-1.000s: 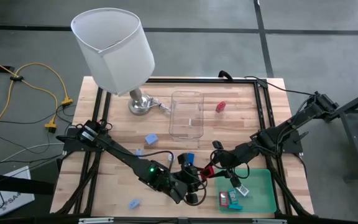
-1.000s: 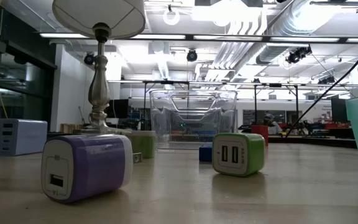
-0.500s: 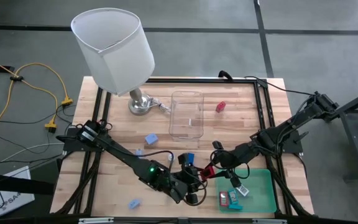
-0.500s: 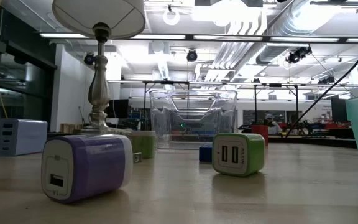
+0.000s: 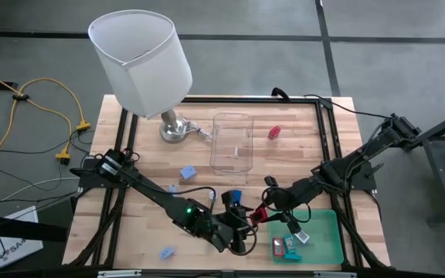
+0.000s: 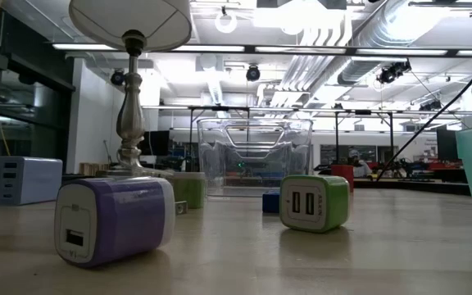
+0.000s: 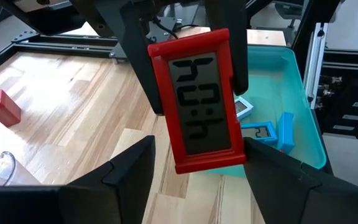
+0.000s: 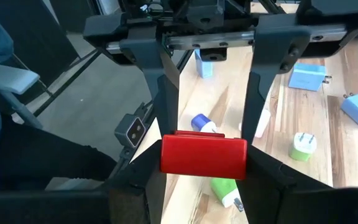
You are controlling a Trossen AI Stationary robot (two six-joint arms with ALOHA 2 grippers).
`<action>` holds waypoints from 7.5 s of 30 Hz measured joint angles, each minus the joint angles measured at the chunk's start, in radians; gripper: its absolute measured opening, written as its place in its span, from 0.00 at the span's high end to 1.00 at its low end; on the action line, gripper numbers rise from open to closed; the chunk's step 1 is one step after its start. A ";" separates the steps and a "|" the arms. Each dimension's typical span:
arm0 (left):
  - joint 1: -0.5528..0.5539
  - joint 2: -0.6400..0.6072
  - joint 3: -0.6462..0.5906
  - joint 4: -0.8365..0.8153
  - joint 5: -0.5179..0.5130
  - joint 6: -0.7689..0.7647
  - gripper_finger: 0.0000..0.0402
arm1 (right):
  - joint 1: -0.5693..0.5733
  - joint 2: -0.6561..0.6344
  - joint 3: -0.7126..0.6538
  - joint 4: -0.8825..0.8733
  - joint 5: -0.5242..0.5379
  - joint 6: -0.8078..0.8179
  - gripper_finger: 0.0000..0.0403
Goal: Pick & Place Office items
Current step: Put the red digital clock into the green bin, then put the blue digital clock into the green bin
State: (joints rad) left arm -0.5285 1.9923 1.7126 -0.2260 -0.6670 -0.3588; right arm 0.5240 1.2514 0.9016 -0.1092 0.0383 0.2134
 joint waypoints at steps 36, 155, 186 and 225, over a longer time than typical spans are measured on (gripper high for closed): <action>-0.020 0.000 0.000 0.002 0.002 -0.008 0.42 | 0.082 0.000 0.000 -0.565 -0.194 0.437 0.63; -0.029 -0.043 0.001 -0.064 0.047 -0.136 0.42 | 0.169 0.136 -0.001 -0.607 -0.588 0.669 0.56; 0.018 -0.075 0.000 -0.526 0.048 -0.528 0.42 | -0.143 -0.215 -0.001 -0.751 0.067 0.191 0.56; 0.092 -0.076 0.000 -0.540 0.132 -0.853 0.42 | -0.438 -0.226 -0.001 -0.742 0.012 -0.006 0.56</action>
State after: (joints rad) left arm -0.4361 1.9160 1.7126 -0.7661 -0.5350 -1.2121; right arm 0.0857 1.0256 0.9005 -0.8516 0.0501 0.2074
